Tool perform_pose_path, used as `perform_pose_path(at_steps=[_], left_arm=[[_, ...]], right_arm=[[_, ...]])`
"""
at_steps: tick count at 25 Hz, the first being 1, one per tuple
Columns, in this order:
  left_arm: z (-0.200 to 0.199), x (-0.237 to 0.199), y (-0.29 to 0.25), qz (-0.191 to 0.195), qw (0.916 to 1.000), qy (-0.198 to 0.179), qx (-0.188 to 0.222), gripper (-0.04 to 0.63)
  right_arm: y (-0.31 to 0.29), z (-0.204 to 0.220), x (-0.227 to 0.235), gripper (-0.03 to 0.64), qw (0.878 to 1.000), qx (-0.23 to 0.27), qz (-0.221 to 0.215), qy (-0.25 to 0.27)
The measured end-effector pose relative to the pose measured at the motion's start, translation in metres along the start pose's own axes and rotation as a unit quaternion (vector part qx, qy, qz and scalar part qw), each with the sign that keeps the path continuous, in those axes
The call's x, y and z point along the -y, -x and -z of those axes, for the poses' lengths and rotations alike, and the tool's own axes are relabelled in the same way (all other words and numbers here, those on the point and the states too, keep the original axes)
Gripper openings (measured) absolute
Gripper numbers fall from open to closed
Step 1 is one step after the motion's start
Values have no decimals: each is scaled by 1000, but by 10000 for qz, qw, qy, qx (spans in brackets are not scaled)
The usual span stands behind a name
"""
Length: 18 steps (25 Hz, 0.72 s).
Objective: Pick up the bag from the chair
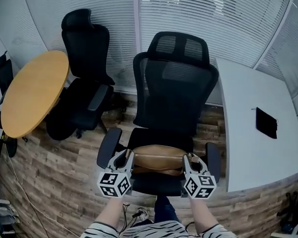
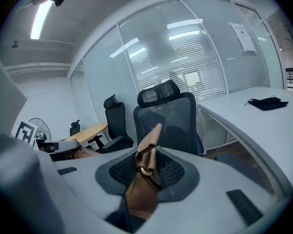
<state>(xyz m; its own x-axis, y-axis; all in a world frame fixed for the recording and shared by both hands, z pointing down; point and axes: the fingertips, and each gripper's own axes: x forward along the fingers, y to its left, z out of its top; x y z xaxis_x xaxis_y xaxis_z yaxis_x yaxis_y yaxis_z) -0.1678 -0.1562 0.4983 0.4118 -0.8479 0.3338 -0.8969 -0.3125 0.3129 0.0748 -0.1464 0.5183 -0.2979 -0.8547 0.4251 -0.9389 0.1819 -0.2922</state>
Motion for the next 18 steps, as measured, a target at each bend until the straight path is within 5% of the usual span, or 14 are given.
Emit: perform_pose_path(at_steps=[18], left_arm=[[-61,44,105,45,9966,-278,779,83]], right_arm=[[99,-50,-55,118,9971,701,-175,254]])
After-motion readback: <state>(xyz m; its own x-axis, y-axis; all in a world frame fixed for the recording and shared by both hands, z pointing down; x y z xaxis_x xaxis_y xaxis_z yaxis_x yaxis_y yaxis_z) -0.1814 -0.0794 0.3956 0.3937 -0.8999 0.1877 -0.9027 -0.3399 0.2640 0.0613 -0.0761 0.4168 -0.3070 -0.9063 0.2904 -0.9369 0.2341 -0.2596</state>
